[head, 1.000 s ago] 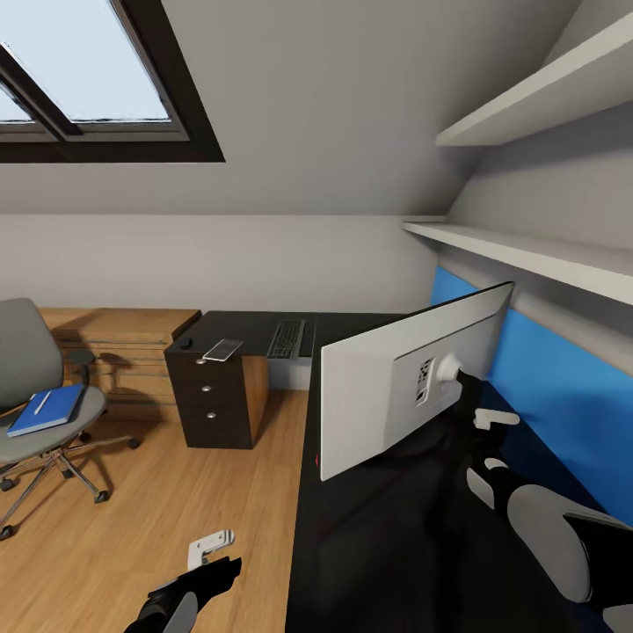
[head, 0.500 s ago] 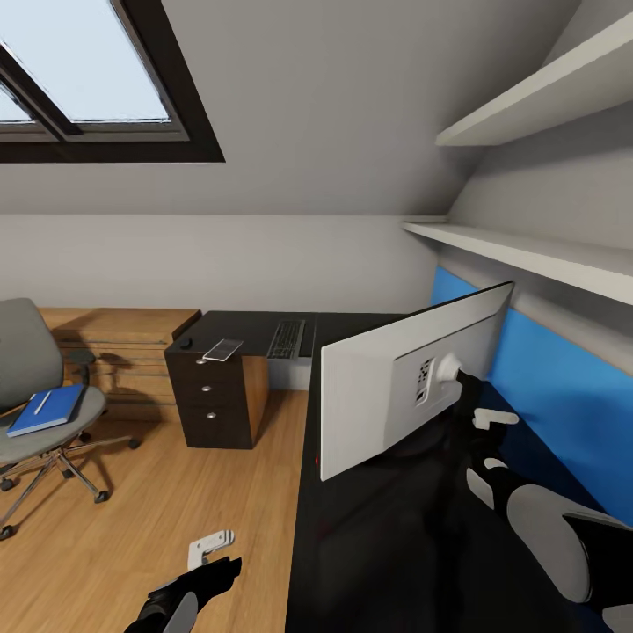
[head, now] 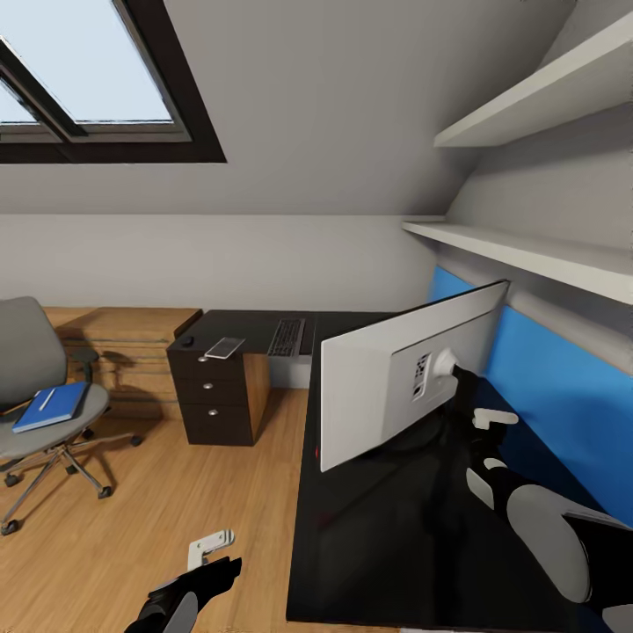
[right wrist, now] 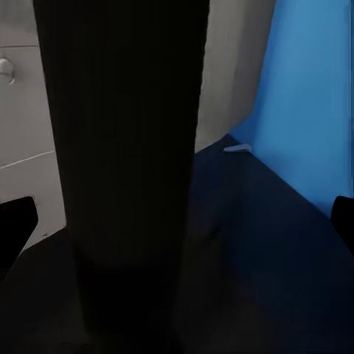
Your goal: In the bedroom, organize the workspace by keeping the computer under the desk, ensuring the monitor is on the desk, placing the keyboard on the desk next to the monitor, placing the mouse on the desk next to the keyboard, moving the folder from the swivel chair onto the desk next to the mouse, stacking the notebook on top of the folder with the pen on top of the notebook, and positioning the swivel chair next to the desk.
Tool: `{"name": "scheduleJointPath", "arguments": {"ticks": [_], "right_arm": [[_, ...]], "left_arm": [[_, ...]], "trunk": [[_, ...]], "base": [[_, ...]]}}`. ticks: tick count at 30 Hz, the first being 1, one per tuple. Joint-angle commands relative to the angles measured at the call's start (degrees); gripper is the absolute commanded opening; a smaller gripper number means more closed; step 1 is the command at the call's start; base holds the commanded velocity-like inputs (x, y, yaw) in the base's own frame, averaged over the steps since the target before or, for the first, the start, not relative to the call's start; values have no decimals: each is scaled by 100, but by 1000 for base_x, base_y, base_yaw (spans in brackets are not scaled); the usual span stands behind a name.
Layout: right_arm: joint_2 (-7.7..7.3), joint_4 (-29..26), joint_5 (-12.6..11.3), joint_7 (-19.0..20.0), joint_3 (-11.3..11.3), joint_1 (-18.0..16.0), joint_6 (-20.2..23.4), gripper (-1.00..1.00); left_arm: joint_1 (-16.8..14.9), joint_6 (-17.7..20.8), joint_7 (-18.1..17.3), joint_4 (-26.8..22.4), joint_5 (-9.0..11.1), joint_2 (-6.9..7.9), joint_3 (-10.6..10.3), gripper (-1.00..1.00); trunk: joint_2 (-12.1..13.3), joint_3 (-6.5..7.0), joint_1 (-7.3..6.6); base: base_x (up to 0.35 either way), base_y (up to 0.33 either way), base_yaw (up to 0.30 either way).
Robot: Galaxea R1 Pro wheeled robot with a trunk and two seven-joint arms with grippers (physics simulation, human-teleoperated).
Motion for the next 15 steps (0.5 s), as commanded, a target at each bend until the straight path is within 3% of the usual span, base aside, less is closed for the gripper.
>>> {"name": "scheduleJointPath", "arguments": {"ticks": [1,15], "right_arm": [[0,8,61,-27,-37,-6,-14,100],[3,8,65,-27,-37,-6,-14,100]], "left_arm": [[-4,11,57,-10,61,8,-26,100],[-4,11,57,-10,62,8,-26,100]], "trunk": [[-5,-7,-2],[-5,-7,-2]], "base": [[-191,0,0],[-227,0,0]]}}
